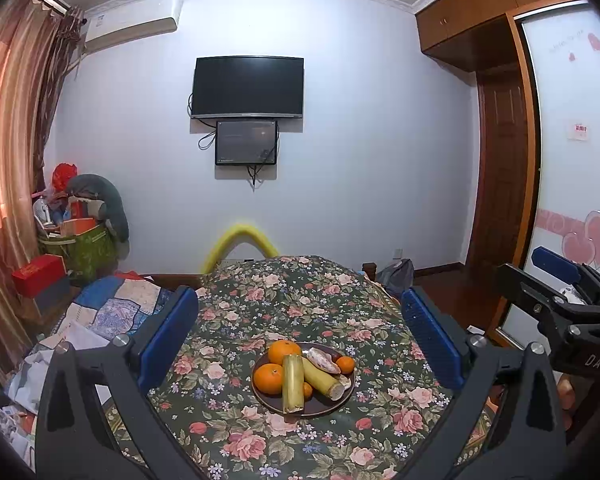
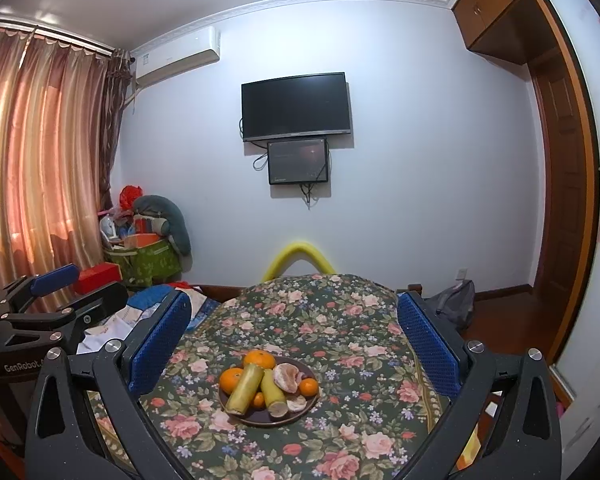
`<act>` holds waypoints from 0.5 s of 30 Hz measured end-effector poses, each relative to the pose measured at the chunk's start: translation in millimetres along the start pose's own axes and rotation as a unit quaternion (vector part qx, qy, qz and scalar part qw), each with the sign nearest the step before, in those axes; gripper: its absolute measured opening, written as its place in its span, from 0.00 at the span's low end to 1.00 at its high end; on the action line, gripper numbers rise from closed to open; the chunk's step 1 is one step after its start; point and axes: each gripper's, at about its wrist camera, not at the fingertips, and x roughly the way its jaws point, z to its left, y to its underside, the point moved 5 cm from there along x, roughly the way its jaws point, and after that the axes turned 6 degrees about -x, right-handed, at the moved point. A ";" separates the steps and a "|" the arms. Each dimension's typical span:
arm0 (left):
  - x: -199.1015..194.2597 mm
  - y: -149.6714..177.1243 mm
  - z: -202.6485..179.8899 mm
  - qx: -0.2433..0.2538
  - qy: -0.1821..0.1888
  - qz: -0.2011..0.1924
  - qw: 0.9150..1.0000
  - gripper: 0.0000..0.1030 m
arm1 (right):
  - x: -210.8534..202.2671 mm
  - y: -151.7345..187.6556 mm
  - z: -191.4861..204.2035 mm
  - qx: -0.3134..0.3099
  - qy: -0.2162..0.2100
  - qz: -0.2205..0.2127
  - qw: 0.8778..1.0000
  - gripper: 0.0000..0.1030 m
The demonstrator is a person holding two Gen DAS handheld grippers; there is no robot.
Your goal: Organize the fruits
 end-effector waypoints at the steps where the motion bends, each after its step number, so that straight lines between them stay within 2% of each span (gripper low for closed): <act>1: -0.2 0.1 0.2 -0.001 0.001 0.000 1.000 1.00 | 0.6 -0.1 0.2 0.000 0.000 0.001 1.000 1.00; 15: 4.4 2.5 0.6 -0.001 0.001 0.008 1.000 1.00 | 0.7 -0.9 0.1 -0.001 -0.001 0.002 1.000 1.00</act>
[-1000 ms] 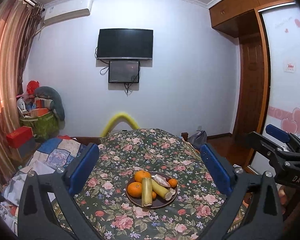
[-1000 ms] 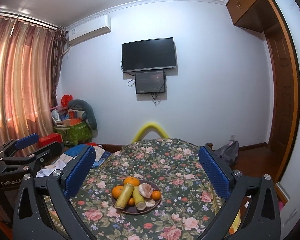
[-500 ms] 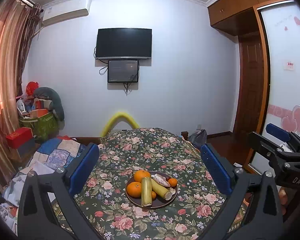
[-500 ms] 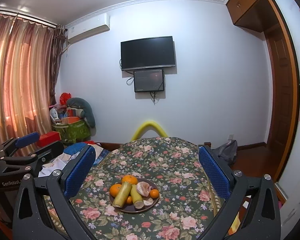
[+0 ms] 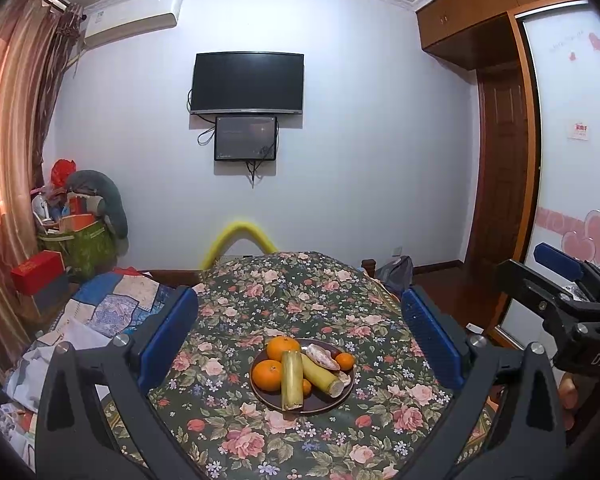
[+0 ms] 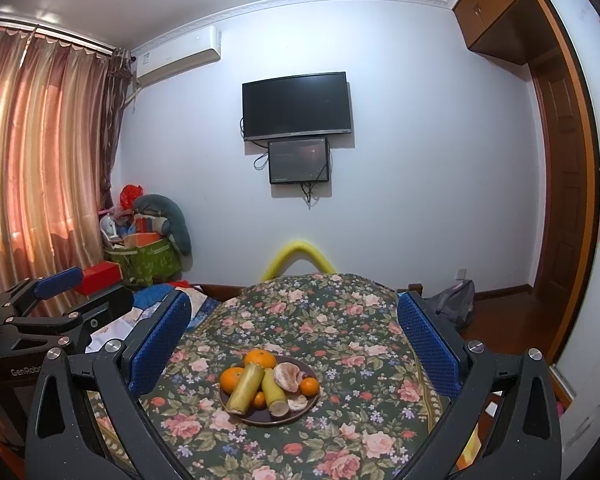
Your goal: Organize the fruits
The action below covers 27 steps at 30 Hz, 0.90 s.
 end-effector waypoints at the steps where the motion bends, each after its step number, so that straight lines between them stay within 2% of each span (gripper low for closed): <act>1: 0.3 0.1 0.1 0.001 0.000 0.000 1.000 1.00 | -0.3 -0.1 -0.3 0.000 0.000 0.000 1.000 1.00; 27: 2.9 2.1 2.7 -0.003 0.008 0.004 1.000 1.00 | 0.8 -1.0 1.1 -0.001 -0.001 0.002 1.000 1.00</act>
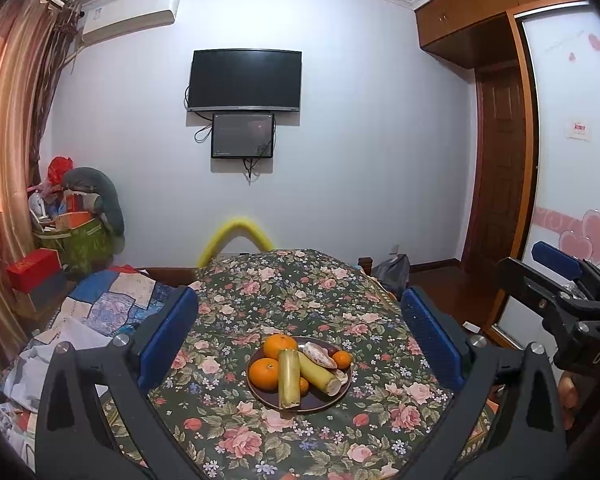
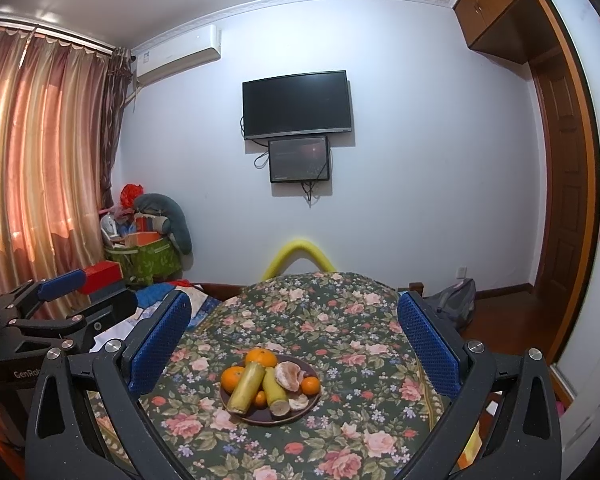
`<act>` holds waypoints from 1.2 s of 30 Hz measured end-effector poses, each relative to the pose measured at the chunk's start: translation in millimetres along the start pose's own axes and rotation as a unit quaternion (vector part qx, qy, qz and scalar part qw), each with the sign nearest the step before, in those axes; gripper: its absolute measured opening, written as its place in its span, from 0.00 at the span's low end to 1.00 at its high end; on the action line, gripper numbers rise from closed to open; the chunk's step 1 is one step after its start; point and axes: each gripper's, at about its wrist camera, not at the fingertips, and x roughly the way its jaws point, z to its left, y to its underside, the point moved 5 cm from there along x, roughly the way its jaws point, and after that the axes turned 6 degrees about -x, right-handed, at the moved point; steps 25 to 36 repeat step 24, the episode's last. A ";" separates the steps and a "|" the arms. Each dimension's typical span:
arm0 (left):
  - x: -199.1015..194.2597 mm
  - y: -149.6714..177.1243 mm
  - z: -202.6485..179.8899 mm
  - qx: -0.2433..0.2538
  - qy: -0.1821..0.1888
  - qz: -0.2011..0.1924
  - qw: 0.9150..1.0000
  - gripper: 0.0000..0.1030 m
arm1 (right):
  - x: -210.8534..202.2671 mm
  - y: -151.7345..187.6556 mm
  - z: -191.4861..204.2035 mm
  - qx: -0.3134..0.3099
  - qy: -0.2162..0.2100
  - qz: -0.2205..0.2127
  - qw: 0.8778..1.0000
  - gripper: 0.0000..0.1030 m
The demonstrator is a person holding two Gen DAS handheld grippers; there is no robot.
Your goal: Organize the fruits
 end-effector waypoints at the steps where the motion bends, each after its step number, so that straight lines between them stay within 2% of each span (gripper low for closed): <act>1: -0.4 0.0 0.1 -0.001 0.000 -0.001 1.000 1.00 | -0.5 -0.3 0.0 0.000 0.000 0.000 1.000 1.00; 36: -3.0 1.6 -6.6 0.011 0.002 -0.006 1.000 1.00 | 2.1 -3.6 1.8 -0.002 0.001 -0.002 1.000 1.00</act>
